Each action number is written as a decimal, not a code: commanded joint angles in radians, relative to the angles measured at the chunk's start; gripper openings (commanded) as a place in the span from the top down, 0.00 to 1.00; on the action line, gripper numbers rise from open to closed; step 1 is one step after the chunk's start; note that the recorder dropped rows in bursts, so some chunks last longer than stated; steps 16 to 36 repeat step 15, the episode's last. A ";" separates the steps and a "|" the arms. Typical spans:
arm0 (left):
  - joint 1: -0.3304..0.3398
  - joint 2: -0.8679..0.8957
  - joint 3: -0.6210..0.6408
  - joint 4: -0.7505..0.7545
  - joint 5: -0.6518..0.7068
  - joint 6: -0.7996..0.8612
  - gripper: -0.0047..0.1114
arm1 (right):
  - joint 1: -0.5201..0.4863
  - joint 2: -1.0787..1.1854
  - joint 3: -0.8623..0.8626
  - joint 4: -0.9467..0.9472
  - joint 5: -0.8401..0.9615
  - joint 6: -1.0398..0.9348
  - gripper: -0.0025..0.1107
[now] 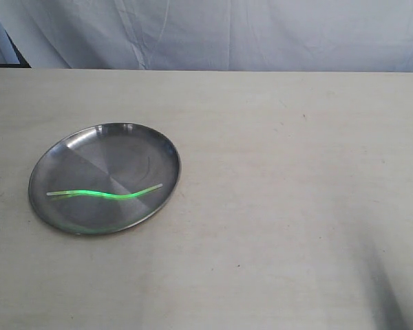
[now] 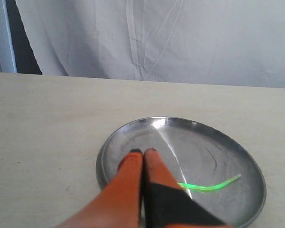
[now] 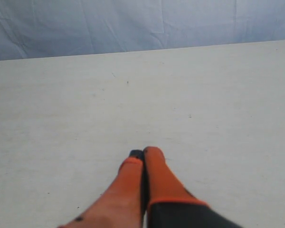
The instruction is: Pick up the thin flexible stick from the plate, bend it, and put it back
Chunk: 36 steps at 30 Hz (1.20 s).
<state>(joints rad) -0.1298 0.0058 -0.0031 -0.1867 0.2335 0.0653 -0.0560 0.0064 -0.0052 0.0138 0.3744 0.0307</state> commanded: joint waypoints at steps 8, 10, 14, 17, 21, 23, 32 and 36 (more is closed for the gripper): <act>-0.002 -0.006 0.003 -0.011 -0.001 -0.002 0.96 | -0.003 -0.006 0.005 -0.005 -0.010 -0.004 0.99; -0.002 -0.006 0.003 -0.011 -0.001 -0.002 0.96 | -0.003 -0.006 0.005 -0.005 -0.010 -0.004 0.99; -0.002 -0.006 0.003 -0.011 -0.001 -0.002 0.96 | -0.003 -0.006 0.005 -0.005 -0.010 -0.004 0.99; -0.002 -0.006 0.003 -0.011 -0.001 -0.002 0.96 | -0.003 -0.006 0.005 -0.005 -0.010 -0.004 0.99; -0.002 -0.006 0.003 -0.011 -0.001 -0.002 0.96 | -0.003 -0.006 0.005 -0.005 -0.010 -0.004 0.99; -0.002 -0.006 0.003 -0.011 -0.001 -0.002 0.96 | -0.003 -0.006 0.005 -0.005 -0.010 -0.004 0.99; -0.002 -0.006 0.003 -0.011 -0.001 -0.002 0.96 | -0.003 -0.006 0.005 -0.005 -0.010 -0.004 0.99; -0.002 -0.006 0.003 -0.011 -0.001 -0.002 0.96 | -0.003 -0.006 0.005 -0.005 -0.010 -0.004 0.99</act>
